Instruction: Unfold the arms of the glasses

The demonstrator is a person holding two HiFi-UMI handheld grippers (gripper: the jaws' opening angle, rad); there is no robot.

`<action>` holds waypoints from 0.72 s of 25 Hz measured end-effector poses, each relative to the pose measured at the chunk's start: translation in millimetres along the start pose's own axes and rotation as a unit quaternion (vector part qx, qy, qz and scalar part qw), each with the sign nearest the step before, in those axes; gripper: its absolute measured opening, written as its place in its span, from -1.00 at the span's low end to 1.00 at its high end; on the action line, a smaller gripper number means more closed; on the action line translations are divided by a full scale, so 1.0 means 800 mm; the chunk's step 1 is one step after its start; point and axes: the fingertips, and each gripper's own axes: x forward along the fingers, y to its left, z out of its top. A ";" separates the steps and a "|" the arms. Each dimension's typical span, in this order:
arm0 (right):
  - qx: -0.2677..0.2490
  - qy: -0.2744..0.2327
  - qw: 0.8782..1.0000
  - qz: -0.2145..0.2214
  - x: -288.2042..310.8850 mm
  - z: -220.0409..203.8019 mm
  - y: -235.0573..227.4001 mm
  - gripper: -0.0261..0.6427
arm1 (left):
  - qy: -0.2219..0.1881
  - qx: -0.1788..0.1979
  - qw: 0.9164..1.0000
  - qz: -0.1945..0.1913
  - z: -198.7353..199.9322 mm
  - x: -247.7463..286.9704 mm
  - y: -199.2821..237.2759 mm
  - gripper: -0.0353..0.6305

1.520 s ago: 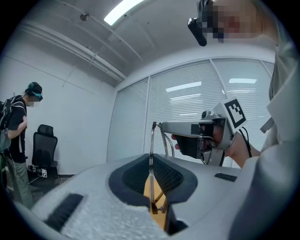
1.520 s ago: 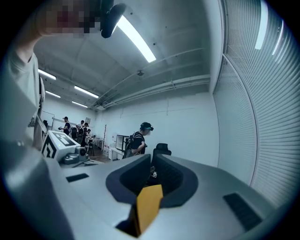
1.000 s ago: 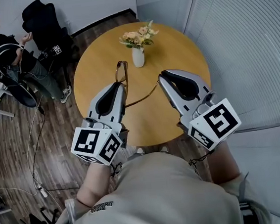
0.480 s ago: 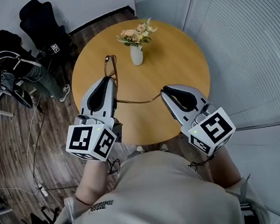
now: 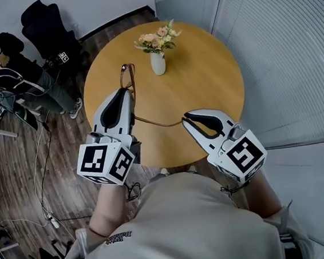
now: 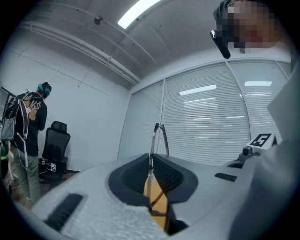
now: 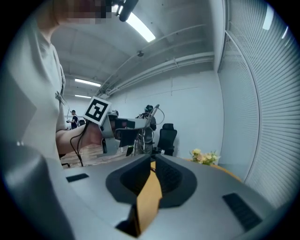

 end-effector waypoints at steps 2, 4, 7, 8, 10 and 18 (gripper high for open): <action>-0.011 -0.031 0.999 0.011 -0.004 0.019 0.003 -0.82 | 0.002 0.000 1.000 -0.006 -0.002 0.002 -0.002 -0.77; -0.030 -0.046 0.998 0.016 -0.006 0.039 0.007 -0.82 | 0.004 0.002 1.000 -0.014 -0.003 0.002 -0.007 -0.77; -0.057 -0.040 0.997 0.014 -0.003 0.054 0.009 -0.82 | 0.010 0.014 0.999 -0.029 -0.005 0.003 -0.023 -0.77; -0.061 -0.037 0.997 0.017 0.000 0.055 0.008 -0.82 | 0.012 0.019 0.999 -0.034 -0.007 0.004 -0.028 -0.77; -0.069 -0.024 0.997 0.029 0.008 0.054 0.007 -0.82 | 0.015 0.026 0.998 -0.046 -0.010 0.006 -0.039 -0.77; -0.085 0.018 0.994 0.072 0.031 0.038 0.023 -0.77 | 0.026 0.046 0.995 -0.090 -0.014 0.003 -0.088 -0.77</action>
